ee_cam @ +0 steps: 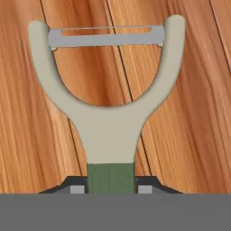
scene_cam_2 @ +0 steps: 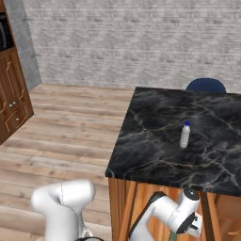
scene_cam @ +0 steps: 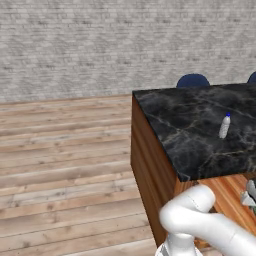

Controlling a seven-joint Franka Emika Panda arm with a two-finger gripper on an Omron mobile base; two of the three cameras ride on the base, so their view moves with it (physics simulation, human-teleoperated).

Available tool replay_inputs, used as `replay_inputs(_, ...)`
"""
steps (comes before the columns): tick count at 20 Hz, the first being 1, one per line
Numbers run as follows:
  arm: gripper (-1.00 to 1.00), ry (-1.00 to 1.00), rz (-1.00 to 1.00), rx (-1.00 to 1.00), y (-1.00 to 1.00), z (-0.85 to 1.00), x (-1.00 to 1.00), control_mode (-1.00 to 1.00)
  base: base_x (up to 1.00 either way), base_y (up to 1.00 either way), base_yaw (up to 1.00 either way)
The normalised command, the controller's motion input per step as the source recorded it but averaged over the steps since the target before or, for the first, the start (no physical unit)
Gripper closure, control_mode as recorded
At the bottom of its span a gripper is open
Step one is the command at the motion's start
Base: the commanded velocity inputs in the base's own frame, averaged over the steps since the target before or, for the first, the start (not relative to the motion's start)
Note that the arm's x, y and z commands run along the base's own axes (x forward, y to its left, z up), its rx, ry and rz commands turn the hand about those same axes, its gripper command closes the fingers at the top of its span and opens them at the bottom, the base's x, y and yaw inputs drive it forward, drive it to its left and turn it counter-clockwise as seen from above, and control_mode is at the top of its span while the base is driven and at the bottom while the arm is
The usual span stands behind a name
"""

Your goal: Pick the peeler from the drawer and place it on the counter.

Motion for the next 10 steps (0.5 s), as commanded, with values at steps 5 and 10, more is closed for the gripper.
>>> replay_inputs(5,1.0,-0.07,0.0,-0.07,0.67,1.0,0.09,-1.0,0.0,0.0,0.0)
replay_inputs(10,1.0,-0.06,-0.03,-0.07,0.13,1.0,0.08,-1.0,0.0,0.0,0.0)
